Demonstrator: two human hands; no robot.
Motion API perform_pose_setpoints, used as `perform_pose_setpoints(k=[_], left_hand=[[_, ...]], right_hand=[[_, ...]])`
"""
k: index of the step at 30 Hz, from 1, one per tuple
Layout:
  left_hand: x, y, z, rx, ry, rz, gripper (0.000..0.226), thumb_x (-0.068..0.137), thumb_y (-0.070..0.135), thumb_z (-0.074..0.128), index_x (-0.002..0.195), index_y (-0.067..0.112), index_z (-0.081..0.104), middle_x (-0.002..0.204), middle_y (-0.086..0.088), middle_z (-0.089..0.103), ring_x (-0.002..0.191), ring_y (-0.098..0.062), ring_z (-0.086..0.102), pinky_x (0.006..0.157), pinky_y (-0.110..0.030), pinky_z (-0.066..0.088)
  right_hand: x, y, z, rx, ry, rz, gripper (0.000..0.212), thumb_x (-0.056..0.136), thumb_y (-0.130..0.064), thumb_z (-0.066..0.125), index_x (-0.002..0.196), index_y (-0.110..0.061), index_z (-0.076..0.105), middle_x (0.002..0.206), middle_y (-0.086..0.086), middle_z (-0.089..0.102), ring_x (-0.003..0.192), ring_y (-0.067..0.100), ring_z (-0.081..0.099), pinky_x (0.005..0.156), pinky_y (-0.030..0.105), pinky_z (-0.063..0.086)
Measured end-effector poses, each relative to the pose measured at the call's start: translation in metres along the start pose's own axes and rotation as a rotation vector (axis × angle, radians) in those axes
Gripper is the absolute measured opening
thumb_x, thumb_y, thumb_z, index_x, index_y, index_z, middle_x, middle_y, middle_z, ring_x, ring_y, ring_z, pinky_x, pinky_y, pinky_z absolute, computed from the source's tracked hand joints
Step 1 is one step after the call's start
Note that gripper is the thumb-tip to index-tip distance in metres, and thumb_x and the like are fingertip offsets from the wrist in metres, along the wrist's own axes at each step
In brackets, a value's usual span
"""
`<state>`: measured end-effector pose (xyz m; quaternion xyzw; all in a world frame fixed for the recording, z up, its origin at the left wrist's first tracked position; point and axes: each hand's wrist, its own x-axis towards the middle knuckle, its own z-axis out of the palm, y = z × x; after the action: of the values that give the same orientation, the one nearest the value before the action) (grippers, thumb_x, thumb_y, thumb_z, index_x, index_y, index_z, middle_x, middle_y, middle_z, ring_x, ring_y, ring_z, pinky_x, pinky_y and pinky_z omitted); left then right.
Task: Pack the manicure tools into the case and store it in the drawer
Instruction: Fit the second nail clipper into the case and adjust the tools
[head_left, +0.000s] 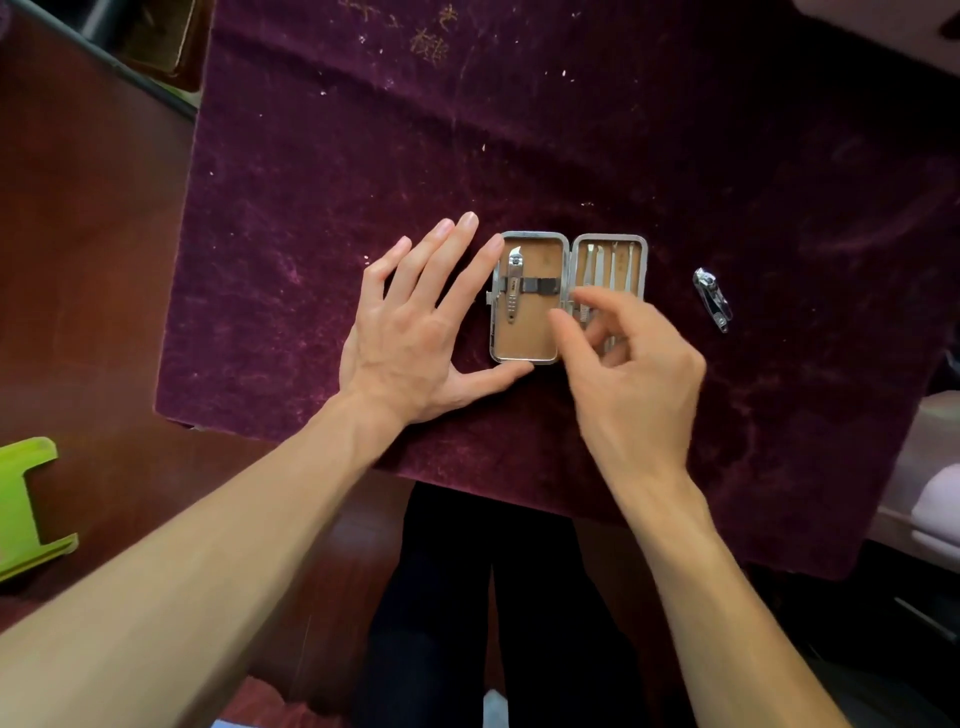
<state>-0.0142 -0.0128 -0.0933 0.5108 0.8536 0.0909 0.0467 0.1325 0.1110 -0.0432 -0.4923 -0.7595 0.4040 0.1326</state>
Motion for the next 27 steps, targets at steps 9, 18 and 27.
perform_pose_setpoints(k=[9,18,27], left_hand=[[0.003,0.002,-0.009,-0.102,-0.044,-0.013,0.104,0.081,0.087,0.051,0.160,0.021,0.036,0.168,-0.004,0.031,0.155,-0.023,0.032,0.124,-0.047,0.023],[0.020,0.045,-0.027,-0.545,0.229,-0.291,0.030,0.097,0.026,0.070,0.124,0.013,0.071,0.129,-0.002,0.066,0.125,-0.019,0.058,0.108,-0.034,0.046],[0.026,0.131,-0.034,-1.162,-0.082,-0.413,0.027,0.098,0.022,0.070,0.125,0.024,0.070,0.094,0.007,0.072,0.076,-0.019,0.069,0.065,-0.038,0.062]], right_hand=[[0.020,0.067,-0.056,-0.117,0.198,0.132,0.040,0.099,-0.031,0.075,0.138,-0.020,0.071,0.094,-0.010,0.056,0.059,-0.003,0.052,0.077,0.011,0.053],[0.024,0.075,-0.055,-0.072,0.204,0.134,0.009,0.098,-0.029,0.075,0.106,-0.027,0.080,0.103,-0.012,0.067,0.063,0.007,0.063,0.072,0.006,0.049],[0.004,0.050,-0.052,0.510,0.119,0.357,0.005,0.094,-0.022,0.083,0.093,-0.027,0.082,0.072,-0.010,0.077,0.056,-0.004,0.060,0.057,0.011,0.049]])
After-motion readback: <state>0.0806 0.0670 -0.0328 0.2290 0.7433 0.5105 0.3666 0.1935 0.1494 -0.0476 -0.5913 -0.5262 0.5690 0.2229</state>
